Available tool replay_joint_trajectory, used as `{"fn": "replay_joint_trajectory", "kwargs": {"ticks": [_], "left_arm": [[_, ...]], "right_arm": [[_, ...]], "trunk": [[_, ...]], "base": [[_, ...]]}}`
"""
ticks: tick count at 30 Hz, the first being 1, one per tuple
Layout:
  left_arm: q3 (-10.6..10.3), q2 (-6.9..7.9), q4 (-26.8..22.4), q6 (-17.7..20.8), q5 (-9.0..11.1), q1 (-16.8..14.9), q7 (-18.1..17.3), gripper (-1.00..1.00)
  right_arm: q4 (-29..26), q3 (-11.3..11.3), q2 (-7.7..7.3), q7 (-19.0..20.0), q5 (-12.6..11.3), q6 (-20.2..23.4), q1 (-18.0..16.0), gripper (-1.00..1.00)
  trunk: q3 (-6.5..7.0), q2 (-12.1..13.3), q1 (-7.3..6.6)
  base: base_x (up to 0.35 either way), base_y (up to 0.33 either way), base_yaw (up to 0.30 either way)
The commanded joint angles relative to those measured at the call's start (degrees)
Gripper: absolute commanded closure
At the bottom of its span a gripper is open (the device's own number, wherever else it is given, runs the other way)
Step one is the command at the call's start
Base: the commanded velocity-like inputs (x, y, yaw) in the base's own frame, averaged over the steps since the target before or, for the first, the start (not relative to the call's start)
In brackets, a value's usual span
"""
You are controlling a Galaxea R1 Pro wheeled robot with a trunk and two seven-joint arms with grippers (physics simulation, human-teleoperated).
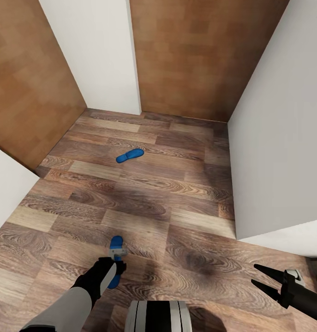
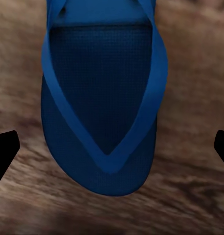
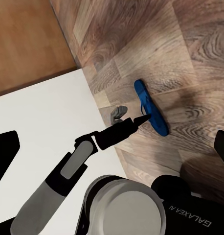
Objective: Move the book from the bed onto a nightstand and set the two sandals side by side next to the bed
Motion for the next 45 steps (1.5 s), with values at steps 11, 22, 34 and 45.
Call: {"fn": "replay_joint_trajectory", "kwargs": {"ticks": [11, 22, 34, 45], "left_arm": [[0.0, -0.01, -0.1, 0.2, 0.4, 0.0, 0.3, -1.0], [0.0, 0.03, -0.2, 0.3, 0.6, 0.0, 0.3, -1.0], [0.1, 0.07, -0.2, 0.3, 0.6, 0.0, 0.3, -1.0], [0.1, 0.07, -0.2, 0.3, 0.6, 0.0, 0.3, -1.0]], "right_arm": [[0.0, 0.0, 0.01, 0.3, 0.2, 0.2, -0.1, -1.0], [0.0, 0.0, 0.01, 0.3, 0.2, 0.2, 0.0, -1.0], [0.0, 0.0, 0.01, 0.3, 0.2, 0.2, 0.0, -1.0], [0.0, 0.0, 0.01, 0.3, 0.2, 0.2, 0.0, -1.0]], "trunk": [[-0.03, 0.0, -0.01], [-0.92, -0.1, 0.09], [-1.81, -0.1, 0.2], [-1.81, -0.1, 0.2]], "base": [[0.098, 0.0, 0.0], [0.002, 0.0, 0.0], [0.0, 0.0, 0.0], [0.007, 0.0, 0.0]]}}
